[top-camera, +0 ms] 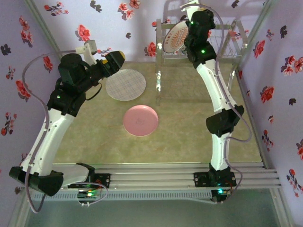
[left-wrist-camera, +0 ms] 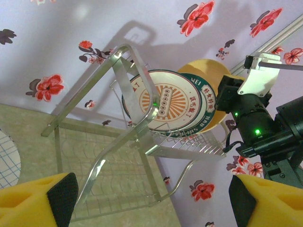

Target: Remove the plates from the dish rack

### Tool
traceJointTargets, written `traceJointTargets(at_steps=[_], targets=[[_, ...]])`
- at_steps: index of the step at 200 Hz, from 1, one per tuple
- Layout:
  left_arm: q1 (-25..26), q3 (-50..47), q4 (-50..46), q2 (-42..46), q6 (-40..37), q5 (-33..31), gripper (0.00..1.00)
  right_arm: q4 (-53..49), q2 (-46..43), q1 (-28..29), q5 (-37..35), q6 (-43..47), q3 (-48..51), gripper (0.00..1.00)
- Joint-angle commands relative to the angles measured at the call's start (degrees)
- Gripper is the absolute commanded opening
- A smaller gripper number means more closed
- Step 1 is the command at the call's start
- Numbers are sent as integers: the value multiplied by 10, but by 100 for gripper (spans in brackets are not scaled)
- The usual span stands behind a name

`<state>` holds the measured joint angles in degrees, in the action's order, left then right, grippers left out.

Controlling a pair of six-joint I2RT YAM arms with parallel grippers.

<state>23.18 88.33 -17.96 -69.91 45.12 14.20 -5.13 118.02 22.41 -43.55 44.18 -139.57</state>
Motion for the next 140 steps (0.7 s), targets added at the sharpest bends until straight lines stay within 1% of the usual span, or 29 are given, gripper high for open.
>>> traceJointTargets(at_steps=[1, 75, 140], targets=[[-5, -6, 21, 3, 7, 8, 86, 58, -1, 11, 4, 23, -16, 8], [-5, -4, 23, 1, 8, 9, 86, 90, -9, 11, -1, 65, -13, 7], [-5, 1, 36, -3, 15, 15, 86, 100, -20, 8, -4, 77, -13, 5]])
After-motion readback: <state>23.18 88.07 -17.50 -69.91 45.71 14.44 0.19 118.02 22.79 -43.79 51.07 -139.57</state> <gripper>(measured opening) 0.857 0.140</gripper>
